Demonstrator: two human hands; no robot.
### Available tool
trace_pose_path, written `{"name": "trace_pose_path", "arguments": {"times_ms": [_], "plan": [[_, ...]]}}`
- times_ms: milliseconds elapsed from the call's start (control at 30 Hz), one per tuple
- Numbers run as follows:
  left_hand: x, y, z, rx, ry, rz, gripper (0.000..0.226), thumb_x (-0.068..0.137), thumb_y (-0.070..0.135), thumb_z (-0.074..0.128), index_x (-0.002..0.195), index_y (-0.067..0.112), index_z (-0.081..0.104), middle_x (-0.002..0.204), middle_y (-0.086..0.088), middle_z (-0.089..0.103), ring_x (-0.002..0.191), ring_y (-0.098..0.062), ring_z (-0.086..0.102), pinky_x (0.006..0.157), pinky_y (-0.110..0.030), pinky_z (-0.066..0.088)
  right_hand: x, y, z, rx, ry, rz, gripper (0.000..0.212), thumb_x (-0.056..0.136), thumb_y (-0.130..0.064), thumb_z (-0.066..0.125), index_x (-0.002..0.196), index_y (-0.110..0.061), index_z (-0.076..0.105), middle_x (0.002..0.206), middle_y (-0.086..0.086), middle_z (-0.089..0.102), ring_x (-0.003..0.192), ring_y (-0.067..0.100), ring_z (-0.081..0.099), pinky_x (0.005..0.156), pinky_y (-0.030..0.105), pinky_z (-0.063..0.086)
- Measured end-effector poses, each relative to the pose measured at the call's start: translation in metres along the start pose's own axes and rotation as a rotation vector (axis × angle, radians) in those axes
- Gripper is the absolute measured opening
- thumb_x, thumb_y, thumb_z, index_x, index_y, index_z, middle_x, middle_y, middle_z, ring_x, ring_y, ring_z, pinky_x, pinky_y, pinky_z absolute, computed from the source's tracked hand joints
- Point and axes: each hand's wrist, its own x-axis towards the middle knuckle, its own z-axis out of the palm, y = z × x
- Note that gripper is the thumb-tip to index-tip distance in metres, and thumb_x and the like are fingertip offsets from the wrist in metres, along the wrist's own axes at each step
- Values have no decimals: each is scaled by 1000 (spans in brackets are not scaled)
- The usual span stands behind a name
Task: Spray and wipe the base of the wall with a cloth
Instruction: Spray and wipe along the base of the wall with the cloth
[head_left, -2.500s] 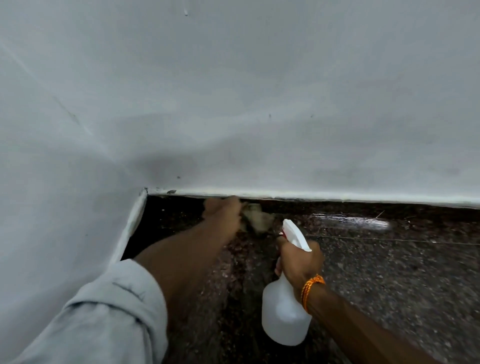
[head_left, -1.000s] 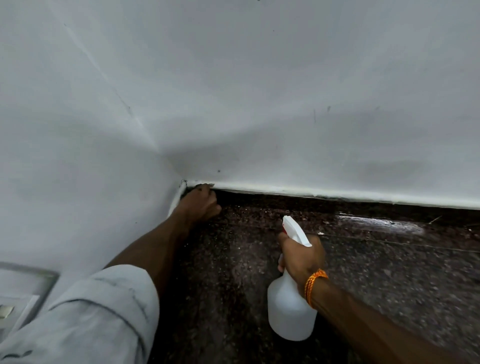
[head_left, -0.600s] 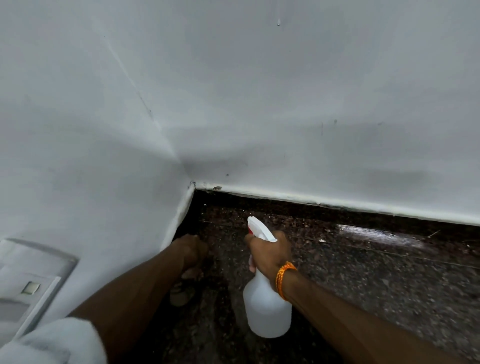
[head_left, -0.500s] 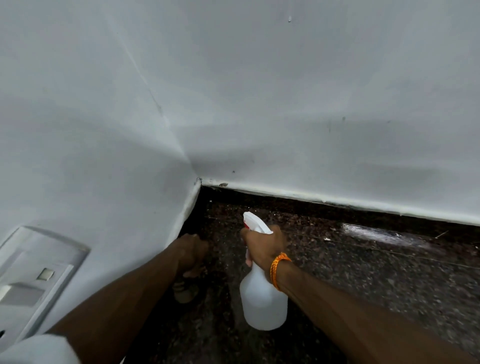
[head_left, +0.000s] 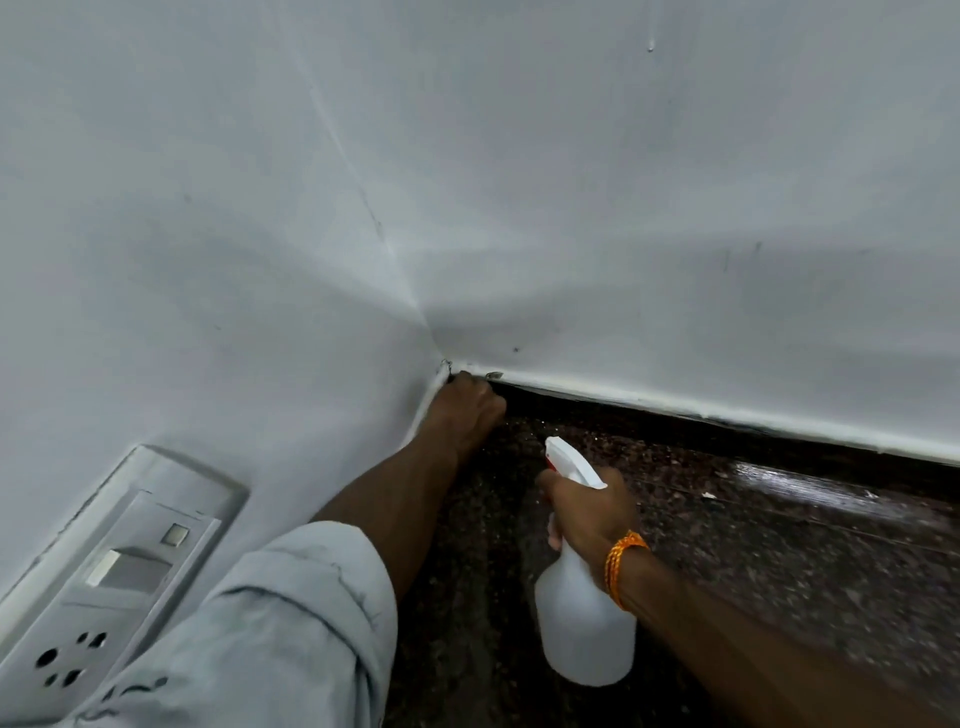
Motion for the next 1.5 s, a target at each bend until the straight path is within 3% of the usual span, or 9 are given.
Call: {"name": "trace_pose_path", "arguments": {"times_ms": [233, 433, 600, 734, 800, 934, 1067, 1200, 1500], "plan": [[-47, 10, 56, 79, -61, 208, 35, 100, 17, 35, 109, 7, 67, 115, -20, 55, 110, -38, 44, 73, -38, 41, 8, 14, -10, -71, 61, -16, 25, 88, -15, 68, 72, 4, 69, 44, 12, 60, 32, 18, 54, 42, 25, 48], [-30, 11, 52, 190, -104, 184, 36, 101, 20, 36, 111, 10, 69, 121, -18, 55, 114, -36, 41, 93, -40, 37, 8, 5, -2, -43, 13, -29, 18, 89, -15, 68, 95, 2, 68, 49, 15, 61, 32, 17, 53, 40, 24, 46], [5, -8, 38, 71, 36, 40, 37, 99, 20, 37, 128, 8, 57, 123, -19, 55, 117, -38, 45, 96, -43, 41, 11, 3, 2, -43, 3, -39, 24, 90, -15, 67, 88, 9, 70, 49, 14, 60, 30, 13, 51, 36, 19, 42], [-22, -7, 61, 99, 166, 184, 30, 79, 20, 42, 77, 13, 71, 76, -17, 66, 79, -35, 62, 63, -33, 49, 11, 7, 7, -41, -27, -47, 14, 91, -12, 66, 77, -9, 68, 48, 14, 58, 32, 14, 51, 37, 21, 44], [-39, 6, 73, 183, 96, 235, 26, 75, 22, 49, 61, 17, 70, 64, -9, 65, 68, -27, 59, 61, -29, 43, 9, 8, 9, -30, -41, -40, 20, 91, -13, 66, 74, -22, 61, 50, 15, 59, 35, 17, 52, 40, 23, 45], [-75, 29, 72, 221, -138, 354, 29, 86, 5, 43, 85, 10, 71, 83, -15, 68, 78, -28, 59, 76, -36, 44, 2, 11, 20, -25, -54, -29, 11, 89, -14, 67, 79, -14, 62, 48, 15, 58, 37, 21, 53, 46, 28, 49], [-115, 30, 81, 78, 45, 165, 21, 68, 12, 55, 54, 16, 70, 59, -7, 63, 58, -26, 57, 49, -25, 36, -13, 12, 42, -14, -114, 15, 17, 86, -18, 68, 76, -14, 55, 55, 18, 62, 45, 26, 57, 53, 32, 53], [-156, 34, 89, -62, 84, 95, 15, 70, 12, 58, 68, 12, 72, 74, -10, 66, 69, -29, 61, 50, -29, 47, -19, 16, 61, 46, -190, 112, 20, 85, -15, 67, 94, 3, 65, 48, 13, 56, 37, 22, 51, 42, 24, 45], [-177, 31, 74, -41, 63, 41, 13, 72, 11, 59, 70, 10, 71, 75, -10, 64, 72, -27, 61, 47, -29, 43, -28, 31, 67, 70, -232, 214, 22, 88, -19, 69, 74, -2, 66, 54, 9, 56, 40, 17, 49, 41, 24, 46]]}}
